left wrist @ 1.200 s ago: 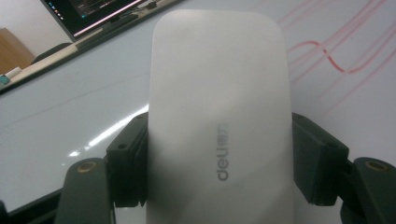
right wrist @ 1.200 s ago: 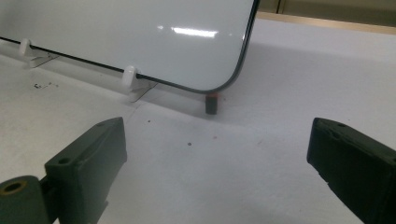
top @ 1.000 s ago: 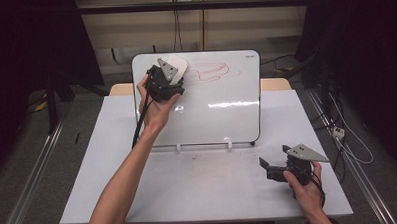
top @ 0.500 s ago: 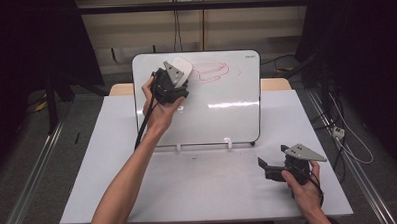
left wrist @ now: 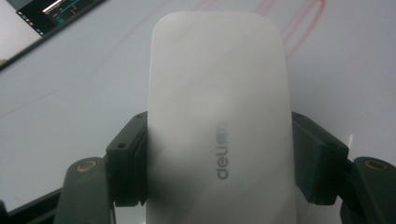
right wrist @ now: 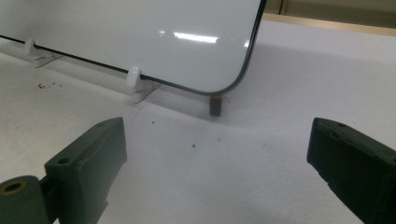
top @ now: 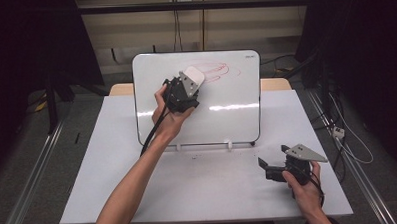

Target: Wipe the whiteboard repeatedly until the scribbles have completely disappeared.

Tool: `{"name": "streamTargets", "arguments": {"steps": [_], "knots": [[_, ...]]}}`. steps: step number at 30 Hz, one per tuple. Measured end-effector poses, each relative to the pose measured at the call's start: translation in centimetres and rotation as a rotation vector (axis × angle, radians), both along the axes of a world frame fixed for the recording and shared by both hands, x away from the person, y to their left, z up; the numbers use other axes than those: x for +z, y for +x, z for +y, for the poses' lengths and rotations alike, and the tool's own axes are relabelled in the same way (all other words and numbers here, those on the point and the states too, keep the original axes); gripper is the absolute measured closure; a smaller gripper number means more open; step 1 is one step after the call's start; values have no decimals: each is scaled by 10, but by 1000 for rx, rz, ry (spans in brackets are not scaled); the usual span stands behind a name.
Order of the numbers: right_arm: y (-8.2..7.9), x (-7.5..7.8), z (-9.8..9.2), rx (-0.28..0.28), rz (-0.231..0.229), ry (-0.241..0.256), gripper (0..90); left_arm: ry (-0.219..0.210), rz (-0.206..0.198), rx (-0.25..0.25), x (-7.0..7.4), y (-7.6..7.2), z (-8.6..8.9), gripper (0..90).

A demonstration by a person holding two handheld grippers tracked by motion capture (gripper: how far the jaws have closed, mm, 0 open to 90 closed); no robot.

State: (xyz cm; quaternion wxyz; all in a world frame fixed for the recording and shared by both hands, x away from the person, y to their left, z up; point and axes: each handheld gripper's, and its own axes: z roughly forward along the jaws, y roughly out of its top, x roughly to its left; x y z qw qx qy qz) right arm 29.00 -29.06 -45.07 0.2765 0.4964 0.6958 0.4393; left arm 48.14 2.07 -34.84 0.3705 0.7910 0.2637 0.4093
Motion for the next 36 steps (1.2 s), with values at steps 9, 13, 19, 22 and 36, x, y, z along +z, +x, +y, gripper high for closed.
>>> {"name": "streamTargets", "arguments": {"steps": [9, 13, 19, 22, 36], "knots": [[0, 0, 1, 2, 0, 0, 50, 48, 14, -64, -9, -11, -3, 311], [0, 0, -1, -2, -1, 3, 50, 32, 21, -64, -7, -9, -1, 311], [-1, 0, -3, -5, 2, 6, 50, 2, 25, -39, 7, 4, 8, 310], [-1, 0, -2, -3, 1, 6, 50, -12, 29, -32, 15, 12, 14, 310], [-2, 0, -3, -4, -1, 9, 50, -81, -25, 13, 19, 21, 22, 310]]}}
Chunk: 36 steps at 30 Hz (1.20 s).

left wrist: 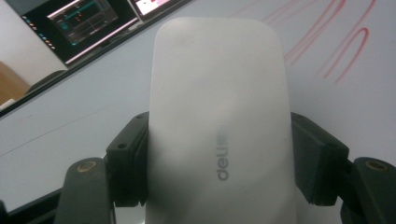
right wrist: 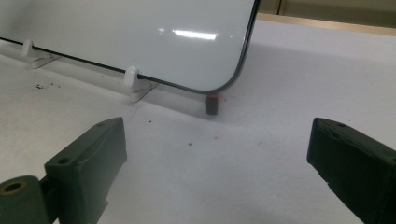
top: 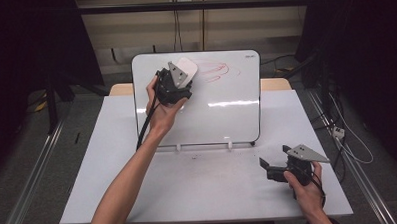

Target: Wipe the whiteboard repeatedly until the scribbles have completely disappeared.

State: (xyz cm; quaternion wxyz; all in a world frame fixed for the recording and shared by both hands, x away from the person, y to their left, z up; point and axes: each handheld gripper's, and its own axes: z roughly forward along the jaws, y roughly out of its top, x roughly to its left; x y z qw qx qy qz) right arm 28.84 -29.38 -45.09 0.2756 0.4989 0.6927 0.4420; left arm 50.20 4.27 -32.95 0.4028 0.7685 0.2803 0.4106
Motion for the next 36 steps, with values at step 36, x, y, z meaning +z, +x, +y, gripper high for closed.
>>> {"name": "streamTargets", "arguments": {"steps": [36], "knots": [[0, 1, 3, 14, -2, -8, 50, 86, 9, -78, -19, -25, -60, 311]]}}
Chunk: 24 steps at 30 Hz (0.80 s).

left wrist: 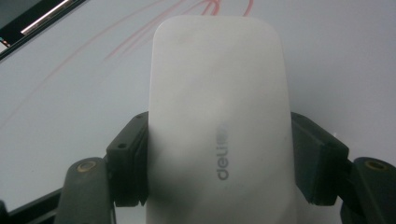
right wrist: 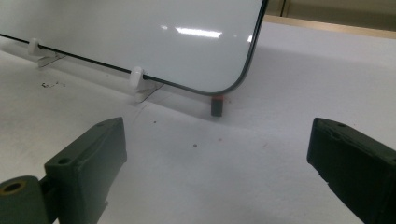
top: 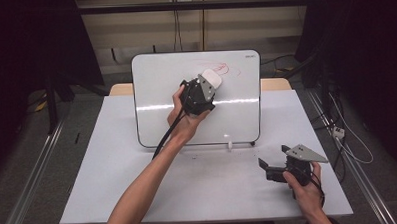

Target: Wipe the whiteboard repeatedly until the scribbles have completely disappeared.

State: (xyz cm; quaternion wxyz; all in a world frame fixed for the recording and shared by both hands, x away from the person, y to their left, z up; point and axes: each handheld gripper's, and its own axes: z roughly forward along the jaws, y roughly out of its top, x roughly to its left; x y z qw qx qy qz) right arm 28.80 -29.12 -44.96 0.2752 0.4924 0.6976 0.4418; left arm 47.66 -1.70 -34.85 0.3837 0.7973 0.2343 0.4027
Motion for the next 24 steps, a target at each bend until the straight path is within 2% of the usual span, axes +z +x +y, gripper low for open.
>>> {"name": "streamTargets", "arguments": {"steps": [3, 9, 13, 15, 19, 24], "knots": [[-1, 0, -1, 0, -4, -2, 49, -14, 6, 8, 4, 4, 7, 311], [-1, 0, -3, -10, -2, 1, 49, -74, 15, 53, 18, 19, 31, 311], [-1, 0, -2, -11, 1, 0, 49, -95, 16, 86, 28, 27, 44, 311], [-1, 0, -2, -8, 0, -1, 49, -114, 25, 100, 30, 29, 46, 311], [-1, 0, -2, -12, 2, 0, 49, -90, 7, 123, 28, 28, 40, 311], [0, 0, -2, -13, 1, 0, 49, -100, 20, 124, 30, 29, 39, 311]]}}
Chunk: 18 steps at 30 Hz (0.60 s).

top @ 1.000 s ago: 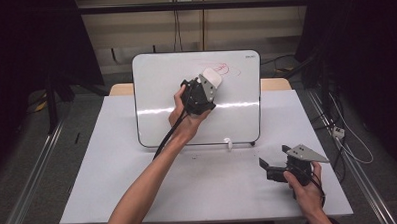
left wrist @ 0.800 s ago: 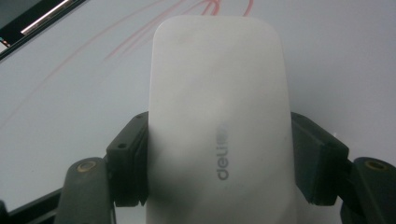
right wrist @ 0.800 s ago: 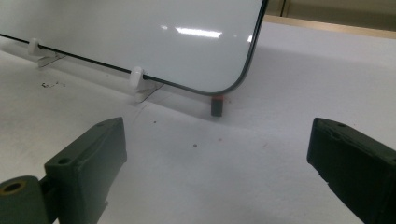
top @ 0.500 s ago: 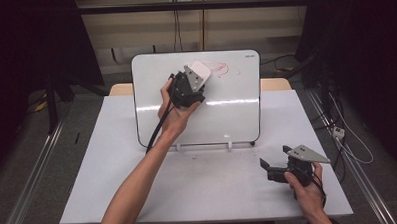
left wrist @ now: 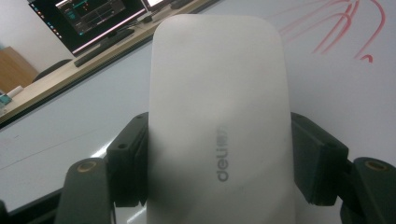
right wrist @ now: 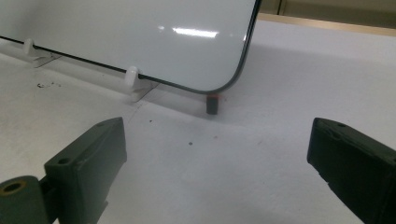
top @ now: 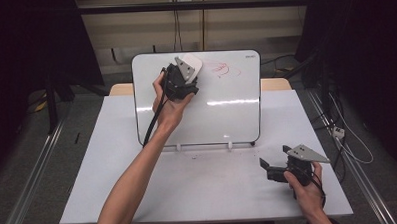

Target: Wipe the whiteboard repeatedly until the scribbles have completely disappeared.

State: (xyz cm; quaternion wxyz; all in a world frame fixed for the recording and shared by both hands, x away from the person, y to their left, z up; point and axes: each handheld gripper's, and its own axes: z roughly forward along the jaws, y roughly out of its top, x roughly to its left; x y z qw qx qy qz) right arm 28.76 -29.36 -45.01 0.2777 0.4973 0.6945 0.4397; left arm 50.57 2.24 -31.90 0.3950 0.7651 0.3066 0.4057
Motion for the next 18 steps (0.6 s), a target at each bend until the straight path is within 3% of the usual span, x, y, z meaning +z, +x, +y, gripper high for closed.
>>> {"name": "streamTargets", "arguments": {"steps": [13, 18], "knots": [[0, 1, 1, 5, -5, 3, 49, 20, 3, 0, 1, 1, -19, 311], [0, 0, 1, 8, -6, 5, 49, 70, -13, -36, -1, -3, -34, 311]]}}
